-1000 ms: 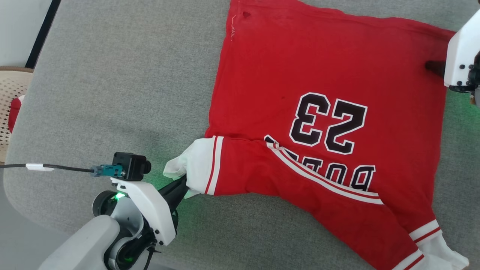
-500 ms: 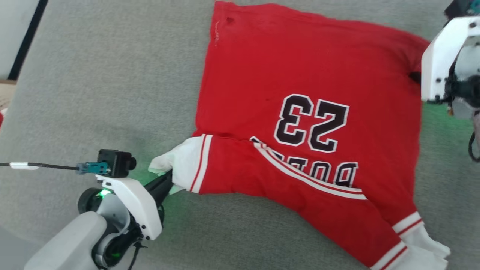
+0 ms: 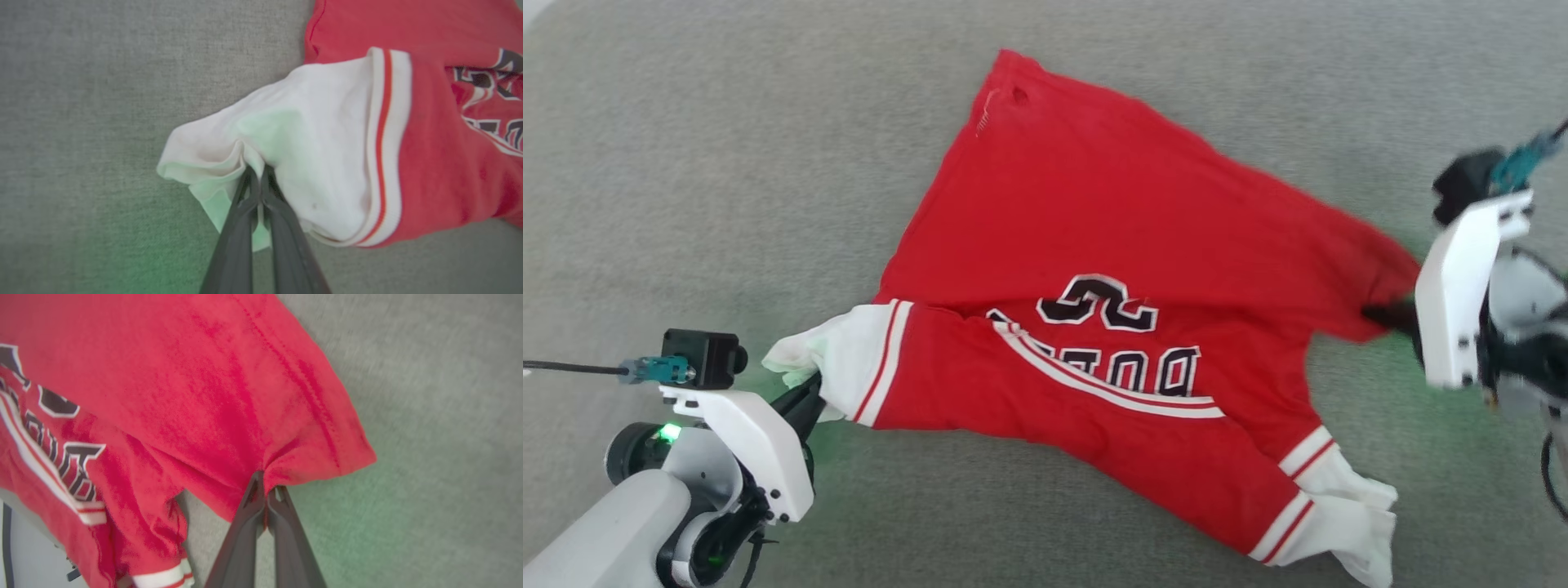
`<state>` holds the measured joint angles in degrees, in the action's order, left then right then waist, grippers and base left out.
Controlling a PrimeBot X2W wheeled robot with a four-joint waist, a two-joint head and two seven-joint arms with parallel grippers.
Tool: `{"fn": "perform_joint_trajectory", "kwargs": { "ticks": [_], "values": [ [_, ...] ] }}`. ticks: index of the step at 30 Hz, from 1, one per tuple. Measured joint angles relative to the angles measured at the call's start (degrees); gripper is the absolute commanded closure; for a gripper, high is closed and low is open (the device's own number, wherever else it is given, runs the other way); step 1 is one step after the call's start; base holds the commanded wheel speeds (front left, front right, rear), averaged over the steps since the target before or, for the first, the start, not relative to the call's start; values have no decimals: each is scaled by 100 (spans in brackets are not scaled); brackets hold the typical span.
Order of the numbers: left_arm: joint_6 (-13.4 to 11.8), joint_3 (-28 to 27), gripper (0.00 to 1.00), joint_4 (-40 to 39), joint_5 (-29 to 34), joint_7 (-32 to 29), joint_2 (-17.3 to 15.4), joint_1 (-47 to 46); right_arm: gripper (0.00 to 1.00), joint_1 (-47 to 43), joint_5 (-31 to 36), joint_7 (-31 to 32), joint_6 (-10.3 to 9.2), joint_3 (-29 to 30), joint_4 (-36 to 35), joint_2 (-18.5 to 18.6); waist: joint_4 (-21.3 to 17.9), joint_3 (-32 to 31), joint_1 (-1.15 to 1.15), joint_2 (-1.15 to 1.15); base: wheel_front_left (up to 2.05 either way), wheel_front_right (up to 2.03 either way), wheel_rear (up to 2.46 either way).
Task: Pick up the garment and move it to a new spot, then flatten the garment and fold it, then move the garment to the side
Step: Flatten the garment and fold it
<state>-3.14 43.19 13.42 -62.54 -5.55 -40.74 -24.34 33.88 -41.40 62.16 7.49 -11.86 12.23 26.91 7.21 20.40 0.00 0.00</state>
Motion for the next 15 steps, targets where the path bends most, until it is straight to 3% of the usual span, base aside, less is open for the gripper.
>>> {"fn": "perform_joint_trajectory", "kwargs": {
  "ticks": [7,12,13,14,15],
  "values": [
    [-115,-29,100,-238,-11,-76,-132,21,100,-1444,26,413,0,594,-1385,-221,-315,-67,0,0,0,0,0],
    [-141,-14,100,-302,-7,-125,-126,6,100,-2140,359,180,0,860,-1577,-603,-333,-42,0,0,0,0,0],
    [-141,-4,100,-303,-7,-125,-120,1,75,-2180,469,62,1,872,-1522,-646,-326,-40,0,0,0,0,0],
    [-140,3,100,-302,-4,-127,-110,-4,62,-2209,522,-55,1,917,-1403,-726,-320,-42,0,0,0,0,0],
    [-140,13,100,-299,0,-132,-99,-5,15,-2232,586,-200,3,953,-1290,-809,-313,-48,0,0,0,0,0]
  ]
}}
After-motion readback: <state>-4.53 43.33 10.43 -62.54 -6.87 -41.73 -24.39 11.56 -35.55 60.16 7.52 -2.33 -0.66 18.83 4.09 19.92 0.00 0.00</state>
